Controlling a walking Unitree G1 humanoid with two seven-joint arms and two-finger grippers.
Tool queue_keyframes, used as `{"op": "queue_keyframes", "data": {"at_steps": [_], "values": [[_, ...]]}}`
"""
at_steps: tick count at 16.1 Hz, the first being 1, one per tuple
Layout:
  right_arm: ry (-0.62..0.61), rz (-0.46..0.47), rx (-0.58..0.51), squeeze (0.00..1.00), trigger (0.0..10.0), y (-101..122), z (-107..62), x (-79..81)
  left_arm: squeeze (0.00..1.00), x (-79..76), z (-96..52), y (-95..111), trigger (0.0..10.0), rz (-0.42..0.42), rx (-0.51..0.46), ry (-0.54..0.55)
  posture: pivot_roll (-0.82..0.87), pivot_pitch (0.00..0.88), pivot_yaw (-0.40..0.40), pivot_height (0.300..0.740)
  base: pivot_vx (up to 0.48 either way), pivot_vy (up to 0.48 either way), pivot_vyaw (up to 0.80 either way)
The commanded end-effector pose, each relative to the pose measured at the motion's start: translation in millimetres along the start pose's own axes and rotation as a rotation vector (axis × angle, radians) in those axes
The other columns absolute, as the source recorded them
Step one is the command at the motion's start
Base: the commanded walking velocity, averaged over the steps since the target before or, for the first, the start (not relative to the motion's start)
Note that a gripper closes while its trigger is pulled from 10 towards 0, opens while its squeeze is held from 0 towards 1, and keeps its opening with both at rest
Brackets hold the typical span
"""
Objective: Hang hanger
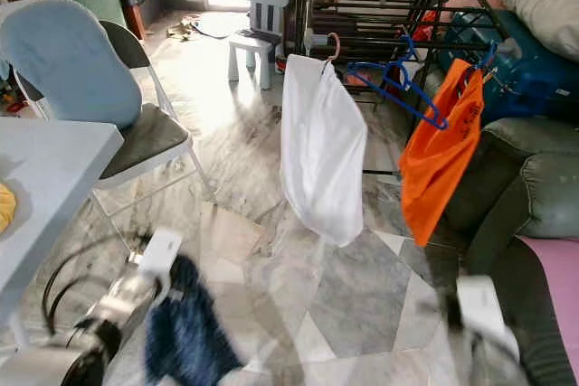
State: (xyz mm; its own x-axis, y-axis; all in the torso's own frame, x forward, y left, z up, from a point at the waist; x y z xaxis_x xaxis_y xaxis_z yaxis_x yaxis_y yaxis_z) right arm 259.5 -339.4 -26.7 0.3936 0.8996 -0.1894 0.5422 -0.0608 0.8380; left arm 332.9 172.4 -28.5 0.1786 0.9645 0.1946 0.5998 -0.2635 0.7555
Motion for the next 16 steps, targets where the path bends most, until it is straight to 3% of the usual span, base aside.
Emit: {"op": "queue_keyframes", "data": {"at_steps": [1, 4, 5, 8, 9, 10, 12, 13, 16], "values": [[0.020, 0.000, -0.041, 0.00, 10.0, 14.6, 3.2, 4.2, 0.00, 0.4, 1.3, 10.9, 10.0, -0.005, -0.025, 0.021, 0.02, 0.000, -0.015, 0.740, 0.000, 0.000, 0.00], [0.136, -0.003, -0.103, 0.00, 10.0, 36.1, 6.5, 32.3, 0.00, 1.2, 2.1, 33.4, 10.0, -0.026, -0.110, 0.044, 0.00, 0.000, -0.027, 0.740, 0.000, 0.000, 0.00], [0.213, 0.003, -0.139, 0.00, 10.0, 43.0, 4.9, 51.9, 0.00, 5.0, 2.0, 38.6, 10.0, -0.041, -0.127, 0.073, -0.02, 0.000, -0.008, 0.740, 0.000, 0.000, 0.00], [0.399, 0.071, -0.153, 0.00, 10.0, 44.1, -2.8, 93.4, 0.00, 1.2, 2.0, 35.7, 10.0, 0.064, -0.119, 0.087, -0.01, 0.000, 0.003, 0.740, 0.000, 0.000, 0.00], [0.462, 0.098, -0.130, 0.00, 10.0, 38.7, -7.5, 111.4, 0.00, 1.4, 2.2, 30.9, 10.0, 0.027, -0.097, 0.088, -0.01, 0.000, 0.001, 0.740, 0.000, 0.000, 0.00], [0.502, 0.059, -0.135, 0.00, 10.0, 37.3, -11.4, 123.8, 0.00, 0.3, 2.3, 30.2, 10.0, 0.006, -0.094, 0.084, -0.01, 0.000, 0.015, 0.740, 0.000, 0.000, 0.00], [0.548, 0.024, -0.157, 0.00, 10.0, 37.1, -17.1, 138.1, 0.00, -3.8, 2.3, 28.1, 10.0, 0.024, -0.093, 0.072, 0.00, 0.000, 0.016, 0.740, 0.000, 0.000, 0.00], [0.550, 0.061, -0.161, 0.00, 10.0, 36.3, -18.8, 140.8, 0.00, -2.2, 1.9, 24.5, 10.0, 0.056, -0.086, 0.079, 0.01, 0.000, 0.008, 0.740, 0.000, 0.000, 0.00], [0.551, 0.044, -0.165, 0.00, 10.0, 33.2, -21.6, 146.9, 0.00, 14.4, 0.0, 12.1, 10.0, 0.023, -0.044, 0.135, 0.02, 0.000, 0.012, 0.740, 0.000, 0.000, 0.00]]}}
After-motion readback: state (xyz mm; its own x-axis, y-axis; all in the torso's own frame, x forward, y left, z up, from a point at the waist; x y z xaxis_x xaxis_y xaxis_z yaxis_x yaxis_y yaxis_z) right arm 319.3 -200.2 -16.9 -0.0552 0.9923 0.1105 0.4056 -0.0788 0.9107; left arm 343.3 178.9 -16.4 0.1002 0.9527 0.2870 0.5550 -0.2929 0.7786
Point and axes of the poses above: a point about 5 cm out from each wrist's last joint towards the gripper, its own z axis pointing out of the wrist towards the gripper, its own y axis along the axis of the wrist's last joint, x = y × z, the point moved 4 cm from there along z, pointing out of the wrist towards the gripper, and after that the axes turned 5 degrees about -z, right-handed, at the moved point
